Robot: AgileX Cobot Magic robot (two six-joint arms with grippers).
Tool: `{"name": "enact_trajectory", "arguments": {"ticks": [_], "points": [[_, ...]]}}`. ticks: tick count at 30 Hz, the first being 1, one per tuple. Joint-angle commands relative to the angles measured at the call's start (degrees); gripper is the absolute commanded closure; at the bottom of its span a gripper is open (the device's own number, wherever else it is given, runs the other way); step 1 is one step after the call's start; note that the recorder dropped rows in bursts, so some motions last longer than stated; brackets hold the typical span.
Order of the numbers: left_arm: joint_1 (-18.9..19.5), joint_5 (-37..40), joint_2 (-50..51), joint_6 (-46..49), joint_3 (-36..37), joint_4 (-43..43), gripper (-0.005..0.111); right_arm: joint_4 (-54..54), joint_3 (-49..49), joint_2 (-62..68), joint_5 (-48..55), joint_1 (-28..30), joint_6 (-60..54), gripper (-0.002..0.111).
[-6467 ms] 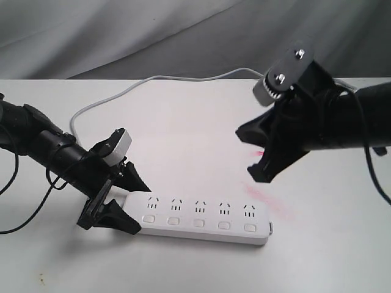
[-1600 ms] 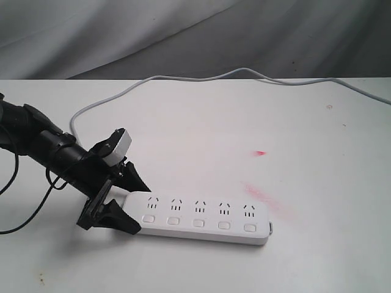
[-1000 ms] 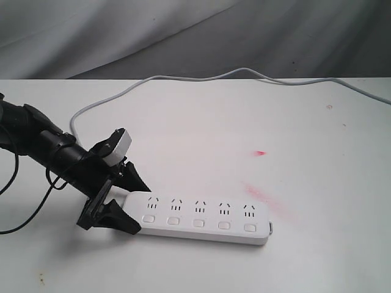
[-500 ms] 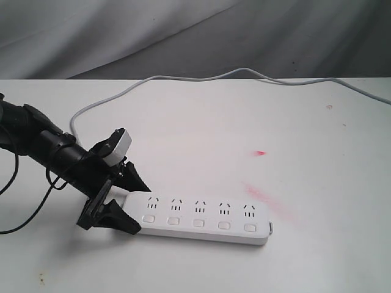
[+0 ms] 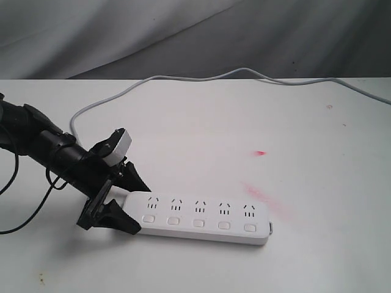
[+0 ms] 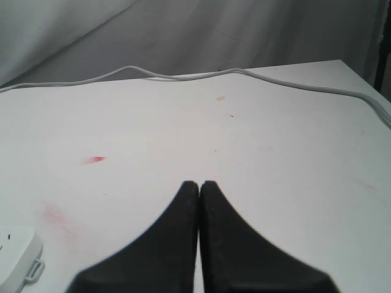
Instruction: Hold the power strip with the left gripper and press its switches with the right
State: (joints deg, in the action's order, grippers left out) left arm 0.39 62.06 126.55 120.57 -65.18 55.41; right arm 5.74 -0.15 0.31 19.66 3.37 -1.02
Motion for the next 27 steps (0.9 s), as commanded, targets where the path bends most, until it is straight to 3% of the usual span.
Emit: {"name": "enact_trajectory", "arguments": {"ticks": [1,16,23,27], "points": [[0.02,-10.85,2.91,-1.6,1.19,-9.16,0.049,-0.65,0.15,-0.31,0.08,0.06,-0.24,0.108],[0.02,-10.74,2.91,-1.86,1.19,-8.9,0.047,-0.65,0.15,-0.31,0.08,0.06,-0.24,0.108],[0.02,-11.2,2.91,-1.63,1.19,-8.9,0.002,-0.65,0.15,-0.31,0.08,0.06,-0.24,0.108],[0.02,-10.67,2.91,-2.31,1.19,-8.9,0.002,-0.65,0.15,-0.31,0.08,0.06,-0.24,0.108]]}}
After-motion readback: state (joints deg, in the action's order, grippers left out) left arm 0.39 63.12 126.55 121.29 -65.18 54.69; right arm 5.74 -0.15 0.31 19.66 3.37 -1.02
